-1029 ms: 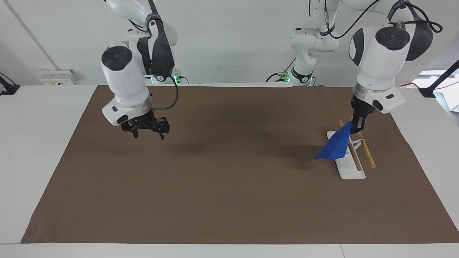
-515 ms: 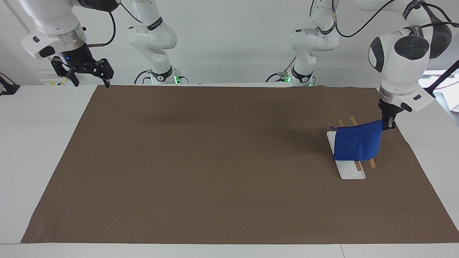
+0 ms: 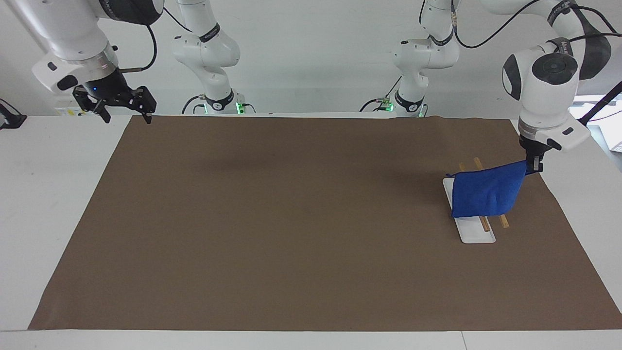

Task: Right arm passes towel to left arm to hang
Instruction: 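Drape the towel over the wooden rods with the left gripper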

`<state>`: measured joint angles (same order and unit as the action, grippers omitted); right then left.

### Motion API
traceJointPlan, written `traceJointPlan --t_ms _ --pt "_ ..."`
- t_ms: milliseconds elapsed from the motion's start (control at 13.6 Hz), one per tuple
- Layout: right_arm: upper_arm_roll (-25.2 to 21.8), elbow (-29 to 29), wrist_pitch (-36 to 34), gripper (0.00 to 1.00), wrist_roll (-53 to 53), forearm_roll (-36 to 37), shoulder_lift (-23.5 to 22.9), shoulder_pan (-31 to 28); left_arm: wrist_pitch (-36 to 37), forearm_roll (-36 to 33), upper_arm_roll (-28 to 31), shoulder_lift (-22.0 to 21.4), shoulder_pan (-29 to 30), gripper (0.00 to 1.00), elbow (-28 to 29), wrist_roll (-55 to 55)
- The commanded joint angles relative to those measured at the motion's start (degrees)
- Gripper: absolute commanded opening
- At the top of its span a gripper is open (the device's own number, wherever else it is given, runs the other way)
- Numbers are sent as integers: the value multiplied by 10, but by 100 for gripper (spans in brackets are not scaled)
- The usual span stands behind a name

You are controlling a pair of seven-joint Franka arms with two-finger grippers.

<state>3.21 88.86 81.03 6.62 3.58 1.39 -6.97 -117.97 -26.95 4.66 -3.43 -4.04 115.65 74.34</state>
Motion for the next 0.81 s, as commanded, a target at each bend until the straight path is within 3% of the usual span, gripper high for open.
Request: traceJointPlan --t_ms 0,221,294,368,441,515,735 --pt "4 -6 -10 100 0 -24 -2 -3 -79 -12 -5 -39 34 0 78 -2" --pt "5 23 -6 100 -2 -24 12 -2 -136 -12 -4 -36 69 0 113 -2" --pt "5 35 -5 100 -6 -24 19 -2 -140 -12 -5 -36 70 5 118 -2" --pt "5 46 1 100 -5 -22 24 -1 -139 -11 -5 -33 76 36 113 -4" --pt "5 56 13 100 1 -22 29 -4 -138 -4 -5 -32 75 83 111 -2" --pt "4 61 12 100 -3 -22 32 -6 -137 1 -6 -30 68 100 107 1" --pt "3 81 30 100 -3 -15 46 -8 -98 66 -13 -36 31 100 81 -5"
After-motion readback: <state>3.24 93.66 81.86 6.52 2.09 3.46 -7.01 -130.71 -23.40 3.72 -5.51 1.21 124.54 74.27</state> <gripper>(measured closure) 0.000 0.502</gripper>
